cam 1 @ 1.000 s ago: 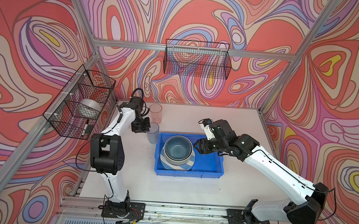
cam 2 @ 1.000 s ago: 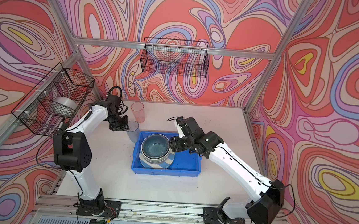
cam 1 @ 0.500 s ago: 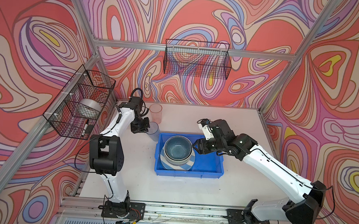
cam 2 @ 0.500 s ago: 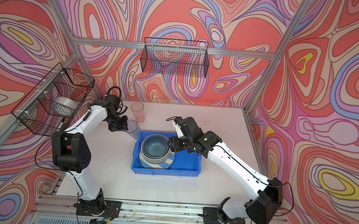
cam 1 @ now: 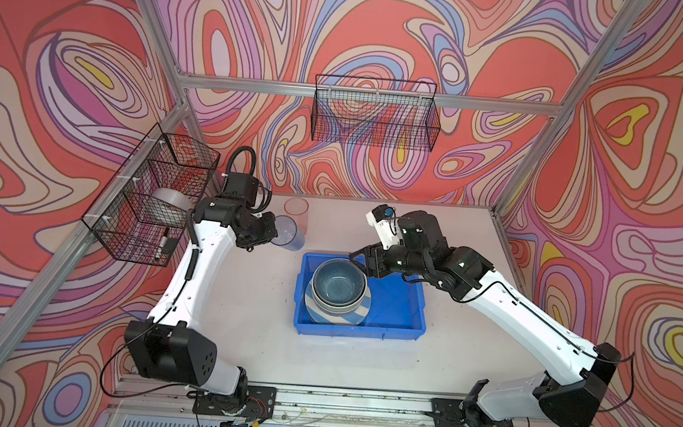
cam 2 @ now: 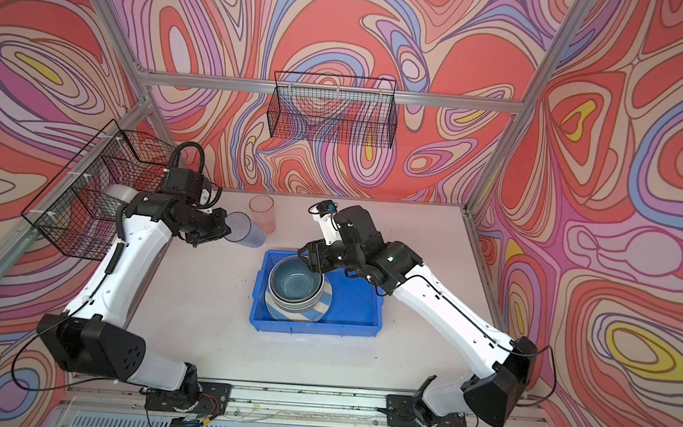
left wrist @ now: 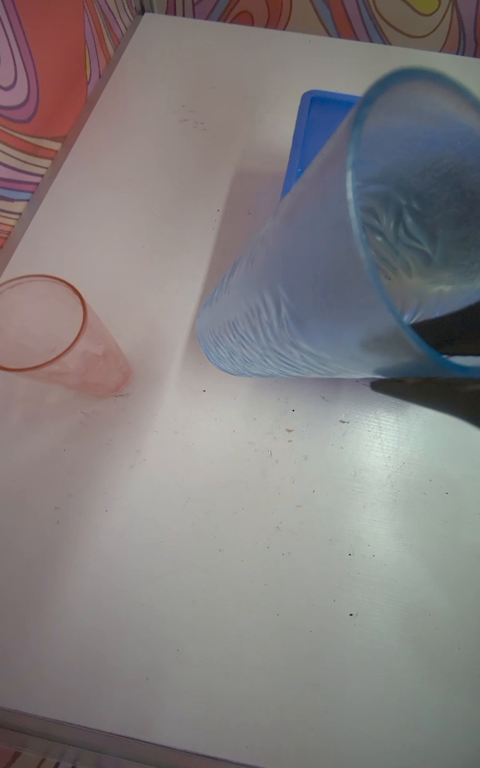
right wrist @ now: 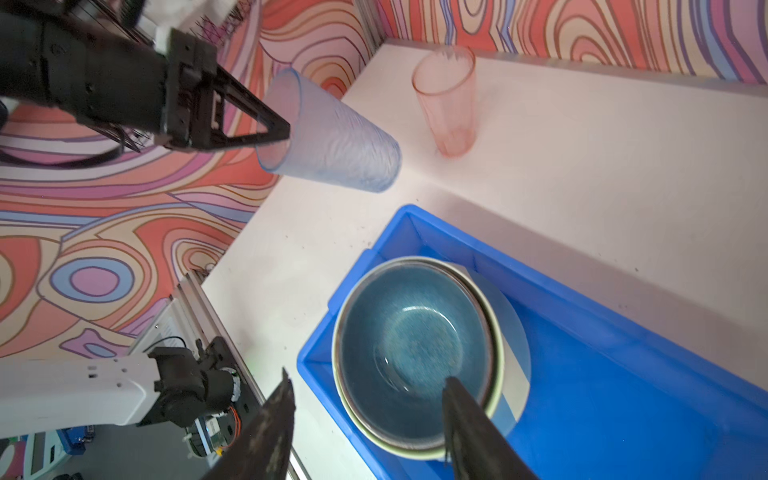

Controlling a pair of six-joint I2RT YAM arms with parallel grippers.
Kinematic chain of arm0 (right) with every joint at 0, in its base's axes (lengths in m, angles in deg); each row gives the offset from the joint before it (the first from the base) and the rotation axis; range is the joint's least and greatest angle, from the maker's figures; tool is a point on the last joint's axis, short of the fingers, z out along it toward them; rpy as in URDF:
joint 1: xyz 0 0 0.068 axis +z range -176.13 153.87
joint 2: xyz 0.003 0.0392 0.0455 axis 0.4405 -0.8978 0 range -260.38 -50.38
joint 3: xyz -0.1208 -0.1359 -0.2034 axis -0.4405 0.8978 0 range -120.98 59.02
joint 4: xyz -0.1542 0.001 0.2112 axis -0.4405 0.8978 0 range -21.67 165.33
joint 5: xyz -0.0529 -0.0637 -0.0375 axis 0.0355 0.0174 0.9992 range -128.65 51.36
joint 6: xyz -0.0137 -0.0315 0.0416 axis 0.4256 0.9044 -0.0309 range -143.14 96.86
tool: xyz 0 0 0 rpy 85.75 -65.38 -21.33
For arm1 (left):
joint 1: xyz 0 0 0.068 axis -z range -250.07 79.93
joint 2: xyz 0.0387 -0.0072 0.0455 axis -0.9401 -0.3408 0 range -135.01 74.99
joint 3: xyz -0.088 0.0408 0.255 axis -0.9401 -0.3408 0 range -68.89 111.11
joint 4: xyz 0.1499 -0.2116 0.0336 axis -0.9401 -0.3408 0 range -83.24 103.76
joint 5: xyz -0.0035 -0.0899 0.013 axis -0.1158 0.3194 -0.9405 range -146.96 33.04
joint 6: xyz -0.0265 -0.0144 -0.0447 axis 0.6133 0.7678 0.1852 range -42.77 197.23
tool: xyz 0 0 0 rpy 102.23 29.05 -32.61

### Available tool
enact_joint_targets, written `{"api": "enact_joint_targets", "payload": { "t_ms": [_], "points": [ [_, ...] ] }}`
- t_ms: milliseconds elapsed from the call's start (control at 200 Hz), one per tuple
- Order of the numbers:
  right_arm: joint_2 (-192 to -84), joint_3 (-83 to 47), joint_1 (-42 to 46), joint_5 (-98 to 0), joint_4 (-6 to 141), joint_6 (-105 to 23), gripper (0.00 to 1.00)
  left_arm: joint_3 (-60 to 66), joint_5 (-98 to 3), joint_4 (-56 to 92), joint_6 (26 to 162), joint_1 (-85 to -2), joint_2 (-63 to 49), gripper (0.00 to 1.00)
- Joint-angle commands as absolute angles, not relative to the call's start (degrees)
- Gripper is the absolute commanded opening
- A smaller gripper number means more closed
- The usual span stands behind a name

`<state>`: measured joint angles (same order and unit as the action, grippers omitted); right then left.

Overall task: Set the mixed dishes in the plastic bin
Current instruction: 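Carry the blue tumbler over the bin toward the right gripper, which grasps it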

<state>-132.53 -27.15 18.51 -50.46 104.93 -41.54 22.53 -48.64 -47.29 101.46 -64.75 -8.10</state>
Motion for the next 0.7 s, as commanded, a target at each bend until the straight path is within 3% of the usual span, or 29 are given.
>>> {"api": "enact_joint_targets", "payload": {
  "t_ms": [0,361,696],
  "points": [
    [-136.05,-30.8,20.22,-50.12,101.17,-41.31,0.59,24.05,-53.72,-48.68,105.32,-59.67,-4.52,0.0],
    [-140.93,-38.9,22.2,-44.09,101.36,-42.88,0.57,25.89,-72.79,-48.07,112.97,-40.84,-0.81,0.0],
    [-141.98,-40.24,22.7,-41.12,104.02,-44.06,0.54,28.22,-77.65,-46.94,113.12,-35.18,-2.75,0.0]
  ]
}}
